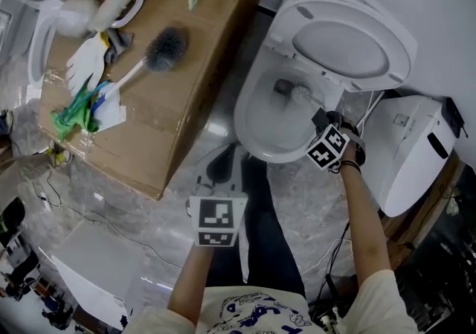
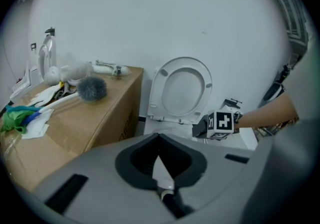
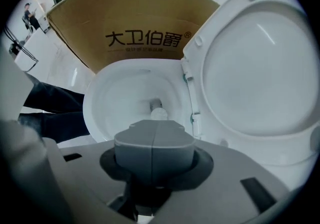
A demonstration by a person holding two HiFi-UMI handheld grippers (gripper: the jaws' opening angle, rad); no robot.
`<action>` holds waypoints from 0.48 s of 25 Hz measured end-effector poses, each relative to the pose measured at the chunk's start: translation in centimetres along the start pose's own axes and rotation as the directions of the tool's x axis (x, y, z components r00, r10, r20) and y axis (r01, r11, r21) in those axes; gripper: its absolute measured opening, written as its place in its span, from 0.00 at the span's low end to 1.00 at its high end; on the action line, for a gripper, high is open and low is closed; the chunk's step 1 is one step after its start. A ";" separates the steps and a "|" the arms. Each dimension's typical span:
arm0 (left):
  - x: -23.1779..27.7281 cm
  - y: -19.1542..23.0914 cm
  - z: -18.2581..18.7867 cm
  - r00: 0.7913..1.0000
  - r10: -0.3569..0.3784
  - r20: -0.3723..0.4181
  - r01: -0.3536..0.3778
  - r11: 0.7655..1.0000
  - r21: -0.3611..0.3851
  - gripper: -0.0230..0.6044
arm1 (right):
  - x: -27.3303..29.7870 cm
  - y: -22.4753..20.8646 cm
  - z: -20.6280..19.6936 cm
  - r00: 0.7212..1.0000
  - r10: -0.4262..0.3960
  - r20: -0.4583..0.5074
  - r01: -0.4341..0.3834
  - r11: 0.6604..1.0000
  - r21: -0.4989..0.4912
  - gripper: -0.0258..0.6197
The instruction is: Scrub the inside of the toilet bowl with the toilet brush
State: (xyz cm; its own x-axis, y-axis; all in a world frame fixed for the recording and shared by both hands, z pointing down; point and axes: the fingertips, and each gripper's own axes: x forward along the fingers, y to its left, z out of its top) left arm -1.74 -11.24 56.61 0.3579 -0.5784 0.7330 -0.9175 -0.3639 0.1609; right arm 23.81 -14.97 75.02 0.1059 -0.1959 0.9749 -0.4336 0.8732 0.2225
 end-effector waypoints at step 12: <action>-0.1 -0.2 -0.2 1.000 -0.006 0.002 0.006 1.000 0.001 0.04 | 0.0 2.5 -1.2 0.999 0.043 -0.025 -0.044 0.998 -0.035 0.29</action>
State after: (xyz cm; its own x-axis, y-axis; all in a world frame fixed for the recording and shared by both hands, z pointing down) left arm -1.61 -10.94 56.60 0.3641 -0.5774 0.7308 -0.9150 -0.3682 0.1650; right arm 23.82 -12.21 75.62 0.1095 -0.1468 0.9831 -0.4067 0.8958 0.1791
